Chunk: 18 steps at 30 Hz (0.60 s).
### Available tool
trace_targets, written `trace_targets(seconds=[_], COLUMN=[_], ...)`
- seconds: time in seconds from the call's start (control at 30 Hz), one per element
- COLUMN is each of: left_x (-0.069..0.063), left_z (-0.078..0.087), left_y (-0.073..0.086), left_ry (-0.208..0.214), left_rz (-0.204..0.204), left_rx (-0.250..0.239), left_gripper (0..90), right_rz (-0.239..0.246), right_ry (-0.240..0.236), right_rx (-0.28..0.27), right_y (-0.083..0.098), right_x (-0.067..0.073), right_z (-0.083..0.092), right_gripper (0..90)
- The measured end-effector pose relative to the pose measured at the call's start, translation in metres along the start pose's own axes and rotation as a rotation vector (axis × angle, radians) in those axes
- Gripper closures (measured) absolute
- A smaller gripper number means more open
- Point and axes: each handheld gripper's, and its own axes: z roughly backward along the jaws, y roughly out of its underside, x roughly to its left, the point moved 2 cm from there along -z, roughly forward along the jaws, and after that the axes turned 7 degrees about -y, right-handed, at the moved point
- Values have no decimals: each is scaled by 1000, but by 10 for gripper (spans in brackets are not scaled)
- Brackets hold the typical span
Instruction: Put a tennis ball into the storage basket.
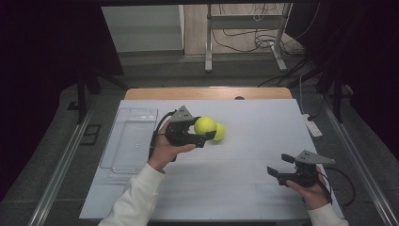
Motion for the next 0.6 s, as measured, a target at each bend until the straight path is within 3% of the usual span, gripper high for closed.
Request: trace_targets(seconds=[0.6], left_x=[22], left_z=[17], left_y=[-1], left_ry=[-83], left_rz=[28], left_rx=[-26], left_gripper=[262], right_rz=[-1], right_ry=[0], right_rx=[-1], right_y=[0], right_x=[0], right_z=[0], right_gripper=[154])
